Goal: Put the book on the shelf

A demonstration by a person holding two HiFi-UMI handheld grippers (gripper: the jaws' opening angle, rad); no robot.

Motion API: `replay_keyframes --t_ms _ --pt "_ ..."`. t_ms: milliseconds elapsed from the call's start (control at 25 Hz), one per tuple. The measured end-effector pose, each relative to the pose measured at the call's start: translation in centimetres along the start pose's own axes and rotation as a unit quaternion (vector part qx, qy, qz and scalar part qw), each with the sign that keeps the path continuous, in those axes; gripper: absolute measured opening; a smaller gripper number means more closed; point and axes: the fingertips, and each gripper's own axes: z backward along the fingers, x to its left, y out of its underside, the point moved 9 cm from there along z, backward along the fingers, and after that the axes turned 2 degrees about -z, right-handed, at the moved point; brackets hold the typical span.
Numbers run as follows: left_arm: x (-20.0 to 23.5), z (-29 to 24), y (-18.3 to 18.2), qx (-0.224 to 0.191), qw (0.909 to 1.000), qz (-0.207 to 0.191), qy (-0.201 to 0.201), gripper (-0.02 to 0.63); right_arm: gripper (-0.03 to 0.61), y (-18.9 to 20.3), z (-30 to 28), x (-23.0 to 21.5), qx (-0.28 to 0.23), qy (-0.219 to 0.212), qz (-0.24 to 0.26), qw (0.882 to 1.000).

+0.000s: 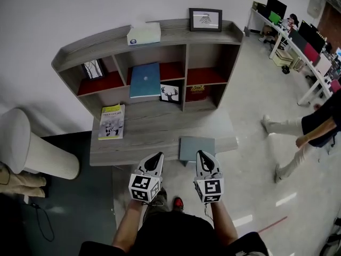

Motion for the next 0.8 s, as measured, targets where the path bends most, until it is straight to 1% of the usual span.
replay_keyframes --t_ms 200,320,480,600,800 --pt "-1.2 0.0 0.8 0.017 0.9998 0.003 0.013 0.008 0.031 1.2 1.6 0.2 0.016 0.006 -0.011 1.0" --pt "-1.8 -0.6 1.3 0.026 0.9992 0.003 0.029 0.006 0.031 2.0 2.3 0.2 0.024 0.017 -0.013 0.999" --pt "-2.1 -1.9 2.5 0.049 0.9977 0.002 0.047 0.006 0.031 3.3 2.2 -0.2 0.039 0.033 -0.024 0.998" --pt "-2.1 -3.2 3.7 0.058 0.9967 0.004 0.057 0.008 0.031 5.0 1.6 -0.6 0.051 0.043 -0.028 0.997" --pt "-1.6 -4.5 6.8 0.083 0.9943 0.006 0.066 0.008 0.031 8.7 0.9 -0.7 0.079 0.059 -0.041 0.994"
